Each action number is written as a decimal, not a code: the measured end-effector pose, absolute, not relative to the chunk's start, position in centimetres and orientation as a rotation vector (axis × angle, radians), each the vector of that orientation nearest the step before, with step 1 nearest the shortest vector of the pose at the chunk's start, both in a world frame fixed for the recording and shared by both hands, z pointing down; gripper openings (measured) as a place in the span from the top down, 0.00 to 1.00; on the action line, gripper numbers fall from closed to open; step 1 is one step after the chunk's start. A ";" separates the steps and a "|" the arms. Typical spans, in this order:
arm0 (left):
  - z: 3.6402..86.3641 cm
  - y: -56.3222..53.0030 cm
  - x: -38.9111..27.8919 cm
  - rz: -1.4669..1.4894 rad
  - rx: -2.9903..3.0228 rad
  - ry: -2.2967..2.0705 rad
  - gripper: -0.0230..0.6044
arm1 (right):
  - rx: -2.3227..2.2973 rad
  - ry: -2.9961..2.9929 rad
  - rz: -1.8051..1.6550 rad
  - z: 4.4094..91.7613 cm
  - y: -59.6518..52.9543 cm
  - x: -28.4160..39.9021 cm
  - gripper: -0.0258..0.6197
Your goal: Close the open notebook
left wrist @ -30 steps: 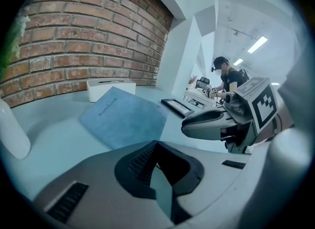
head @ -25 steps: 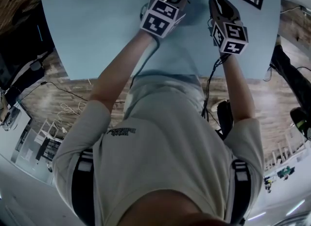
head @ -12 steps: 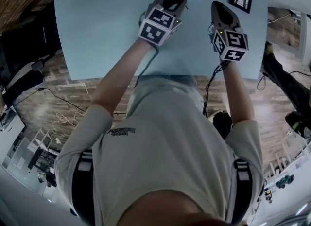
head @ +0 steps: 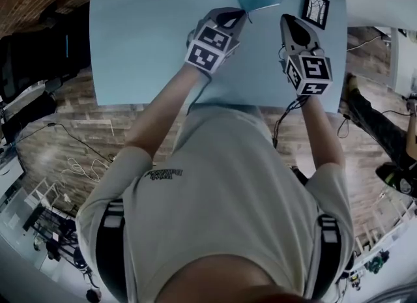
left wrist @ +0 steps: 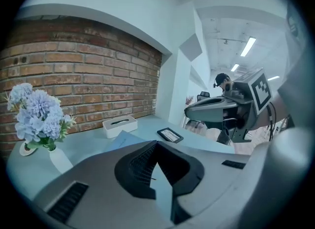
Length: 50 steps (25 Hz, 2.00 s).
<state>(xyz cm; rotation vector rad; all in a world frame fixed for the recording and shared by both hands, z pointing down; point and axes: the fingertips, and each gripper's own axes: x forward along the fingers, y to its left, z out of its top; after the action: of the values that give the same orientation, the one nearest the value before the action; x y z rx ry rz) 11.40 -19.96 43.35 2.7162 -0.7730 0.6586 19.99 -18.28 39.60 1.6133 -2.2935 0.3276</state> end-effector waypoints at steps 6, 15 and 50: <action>39.2 -18.4 10.3 0.539 2.790 -0.858 0.94 | 1.588 -2.382 0.259 35.9 -17.0 18.4 0.96; 33.3 -15.3 7.3 0.400 2.897 -0.954 0.94 | 1.595 -2.520 0.225 31.6 -14.6 15.7 0.96; 29.8 -9.5 1.6 0.276 2.898 -1.014 0.94 | 1.541 -2.652 0.141 27.5 -7.2 9.3 0.96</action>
<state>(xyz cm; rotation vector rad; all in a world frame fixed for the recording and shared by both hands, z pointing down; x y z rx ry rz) 1.65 -9.53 29.80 2.8984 -1.0137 0.2756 9.34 -7.17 27.53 1.5410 -2.6525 0.1414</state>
